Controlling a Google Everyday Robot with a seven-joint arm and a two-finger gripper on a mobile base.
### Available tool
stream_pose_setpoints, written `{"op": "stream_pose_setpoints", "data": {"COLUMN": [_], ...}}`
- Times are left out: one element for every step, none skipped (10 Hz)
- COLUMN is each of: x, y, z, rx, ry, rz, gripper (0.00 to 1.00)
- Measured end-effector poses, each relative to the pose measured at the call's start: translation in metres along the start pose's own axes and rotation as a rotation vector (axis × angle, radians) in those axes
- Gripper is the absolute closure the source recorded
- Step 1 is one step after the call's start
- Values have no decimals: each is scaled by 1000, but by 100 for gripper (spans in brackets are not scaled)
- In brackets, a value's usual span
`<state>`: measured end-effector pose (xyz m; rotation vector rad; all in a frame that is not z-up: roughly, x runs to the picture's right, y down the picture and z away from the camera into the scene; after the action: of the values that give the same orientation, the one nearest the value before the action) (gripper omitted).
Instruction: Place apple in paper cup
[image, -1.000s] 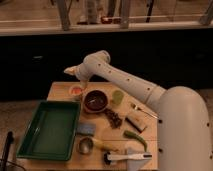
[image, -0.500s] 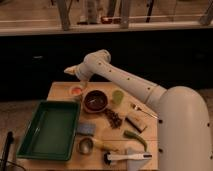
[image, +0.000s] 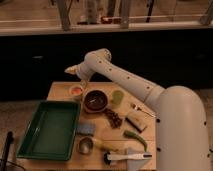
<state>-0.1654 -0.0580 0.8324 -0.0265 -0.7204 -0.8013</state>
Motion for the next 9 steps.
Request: {"op": "stream_pose_setpoints", "data": {"x": [1,3,3,4,4,4,4,4,4], "y": [0,1,1,0,-1,-3,-3,-3,-3], "z": [-1,-1,-1,0,0,1,1,1,1], "rx": [0,-2,-3,-5,-7,-7,-10,-10,-10], "ry": [0,-2,-5,-9,-15,-19,-24,-24,-24], "rz": [-1,-1,-4,-10,-16,-21,-27,-27,-26], "gripper": [20,20,20,20,20,20,20,20,20]}}
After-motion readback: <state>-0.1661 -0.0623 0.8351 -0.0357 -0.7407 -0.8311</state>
